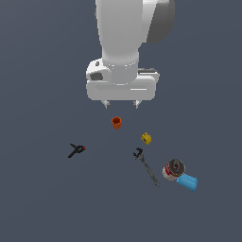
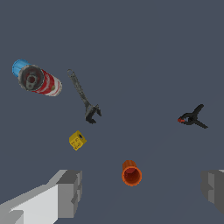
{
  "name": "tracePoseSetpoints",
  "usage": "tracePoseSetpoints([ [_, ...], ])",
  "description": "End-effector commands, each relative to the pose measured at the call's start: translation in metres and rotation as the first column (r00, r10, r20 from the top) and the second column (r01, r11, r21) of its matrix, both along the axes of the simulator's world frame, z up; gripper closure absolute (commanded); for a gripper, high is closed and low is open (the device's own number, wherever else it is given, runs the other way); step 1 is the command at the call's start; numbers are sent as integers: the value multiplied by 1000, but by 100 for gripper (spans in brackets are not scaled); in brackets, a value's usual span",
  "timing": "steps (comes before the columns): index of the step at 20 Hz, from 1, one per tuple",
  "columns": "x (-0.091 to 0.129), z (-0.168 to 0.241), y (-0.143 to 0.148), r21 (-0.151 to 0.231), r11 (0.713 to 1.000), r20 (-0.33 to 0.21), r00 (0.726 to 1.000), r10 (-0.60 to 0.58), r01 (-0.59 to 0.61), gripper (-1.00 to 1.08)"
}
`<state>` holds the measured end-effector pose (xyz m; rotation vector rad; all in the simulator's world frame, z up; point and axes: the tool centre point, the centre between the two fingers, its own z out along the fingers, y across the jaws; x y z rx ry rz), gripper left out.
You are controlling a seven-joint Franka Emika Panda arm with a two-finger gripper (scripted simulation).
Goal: Pick up a designated object from a clutter of objects.
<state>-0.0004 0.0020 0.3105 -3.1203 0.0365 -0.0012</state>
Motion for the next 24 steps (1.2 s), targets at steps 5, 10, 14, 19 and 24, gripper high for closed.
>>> tracePoseSetpoints([
  [5, 14, -7, 11, -3, 1000, -1, 1000, -19, 19, -92],
  [10, 34, -19, 29, -8, 999, -2, 999, -49, 49, -92],
  [14, 55, -35, 51, -12, 996, -2, 997, -83, 83, -92],
  [19, 83, -63, 88, -17, 991, -2, 991, -135, 135, -92],
  [24, 107, -95, 128, -20, 982, -1, 982, -188, 188, -92],
])
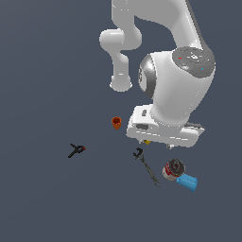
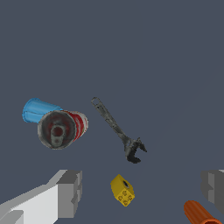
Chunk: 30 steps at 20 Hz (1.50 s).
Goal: Pick up a designated object from a clutter of objects.
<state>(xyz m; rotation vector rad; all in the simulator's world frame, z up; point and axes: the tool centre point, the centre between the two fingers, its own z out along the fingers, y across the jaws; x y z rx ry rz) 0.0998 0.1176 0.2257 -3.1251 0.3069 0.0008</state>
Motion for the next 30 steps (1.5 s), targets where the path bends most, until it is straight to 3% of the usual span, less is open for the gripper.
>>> tracePoseSetpoints([
  [1, 11, -17, 21, -1, 1000, 0, 1000, -28, 28, -92],
  [8, 30, -62, 72, -2, 996, 1, 996, -93, 93, -92],
  [14, 36, -88, 98, -2, 992, 1, 992, -127, 127, -92],
  [30, 36, -126, 108, -2, 990, 0, 990, -139, 139, -92],
])
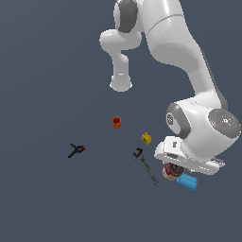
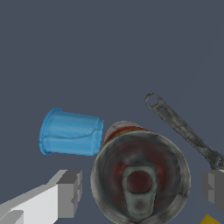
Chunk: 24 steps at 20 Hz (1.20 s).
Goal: Pick up a designated object from a clutter of objects.
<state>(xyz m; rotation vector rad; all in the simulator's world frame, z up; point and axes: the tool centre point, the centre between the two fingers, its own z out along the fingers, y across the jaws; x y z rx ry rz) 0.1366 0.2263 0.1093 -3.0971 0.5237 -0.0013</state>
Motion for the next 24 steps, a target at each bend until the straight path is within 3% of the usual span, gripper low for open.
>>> tracePoseSetpoints([
  [1, -1, -15, 0, -1, 1000, -1, 1000, -1, 1, -92],
  [11, 0, -32, 1, 0, 1000, -1, 1000, -2, 2, -92],
  [12, 0, -32, 1, 0, 1000, -1, 1000, -2, 2, 108],
  [24, 0, -32, 0, -1, 1000, -2, 1000, -2, 2, 108],
])
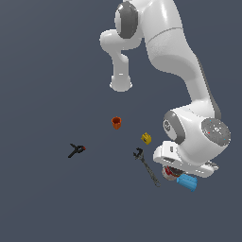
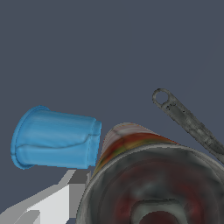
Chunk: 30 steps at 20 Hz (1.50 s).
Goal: Pick up a designated object from a clutter of objects.
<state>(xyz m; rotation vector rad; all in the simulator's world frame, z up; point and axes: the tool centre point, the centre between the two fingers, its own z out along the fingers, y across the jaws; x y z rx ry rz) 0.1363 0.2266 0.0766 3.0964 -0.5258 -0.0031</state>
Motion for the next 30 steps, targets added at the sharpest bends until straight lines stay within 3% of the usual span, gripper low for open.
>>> tracePoseSetpoints([
  [1, 0, 2, -1, 0, 1000, 1, 1000, 0, 0, 108],
  [12, -4, 49, -35, 0, 1000, 1, 1000, 0, 0, 108],
  [30, -19, 225, -159, 2, 1000, 1, 1000, -1, 1, 108],
])
